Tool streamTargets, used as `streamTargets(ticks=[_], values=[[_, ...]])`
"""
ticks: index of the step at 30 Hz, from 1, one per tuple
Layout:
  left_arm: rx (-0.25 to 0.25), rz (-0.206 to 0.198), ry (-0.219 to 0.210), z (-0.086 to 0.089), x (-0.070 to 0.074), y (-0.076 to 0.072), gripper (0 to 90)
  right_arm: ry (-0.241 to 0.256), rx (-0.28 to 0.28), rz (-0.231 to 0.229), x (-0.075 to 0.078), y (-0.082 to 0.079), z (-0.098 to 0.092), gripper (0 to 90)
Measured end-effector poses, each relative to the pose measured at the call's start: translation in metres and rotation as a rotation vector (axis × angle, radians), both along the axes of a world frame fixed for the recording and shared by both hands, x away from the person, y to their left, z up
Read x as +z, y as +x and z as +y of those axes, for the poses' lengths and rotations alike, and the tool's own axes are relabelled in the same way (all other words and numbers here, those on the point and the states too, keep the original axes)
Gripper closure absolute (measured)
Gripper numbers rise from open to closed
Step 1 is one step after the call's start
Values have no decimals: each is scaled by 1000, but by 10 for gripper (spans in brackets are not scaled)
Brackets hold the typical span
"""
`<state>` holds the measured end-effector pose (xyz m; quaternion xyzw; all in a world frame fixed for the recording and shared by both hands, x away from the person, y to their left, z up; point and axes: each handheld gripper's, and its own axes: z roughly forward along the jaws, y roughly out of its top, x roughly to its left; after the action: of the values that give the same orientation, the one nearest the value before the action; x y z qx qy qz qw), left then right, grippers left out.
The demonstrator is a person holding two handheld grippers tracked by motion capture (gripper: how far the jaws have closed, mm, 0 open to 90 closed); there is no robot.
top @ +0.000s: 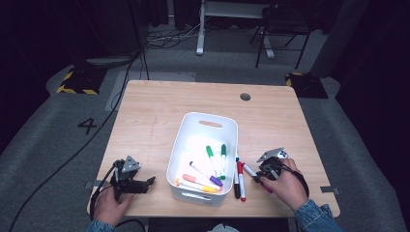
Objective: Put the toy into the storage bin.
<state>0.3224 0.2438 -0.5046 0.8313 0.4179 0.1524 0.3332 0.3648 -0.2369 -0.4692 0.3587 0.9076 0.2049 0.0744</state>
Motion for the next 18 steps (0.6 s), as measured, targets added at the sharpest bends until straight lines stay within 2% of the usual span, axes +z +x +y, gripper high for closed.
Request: streamTargets(ticks=[2, 5, 10, 18], values=[[0, 0, 0, 0, 0, 0, 144, 5, -18, 11, 1, 0, 1, 769], [-1, 0, 1, 0, 0, 0, 144, -11, -49, 3, 1, 0, 1, 769], [-1, -1, 1, 0, 0, 0, 144, 16, -48, -10, 7, 1, -2, 769], [-1, 0, 1, 0, 0, 0, 144, 54, -44, -43, 28, -2, -5, 770]])
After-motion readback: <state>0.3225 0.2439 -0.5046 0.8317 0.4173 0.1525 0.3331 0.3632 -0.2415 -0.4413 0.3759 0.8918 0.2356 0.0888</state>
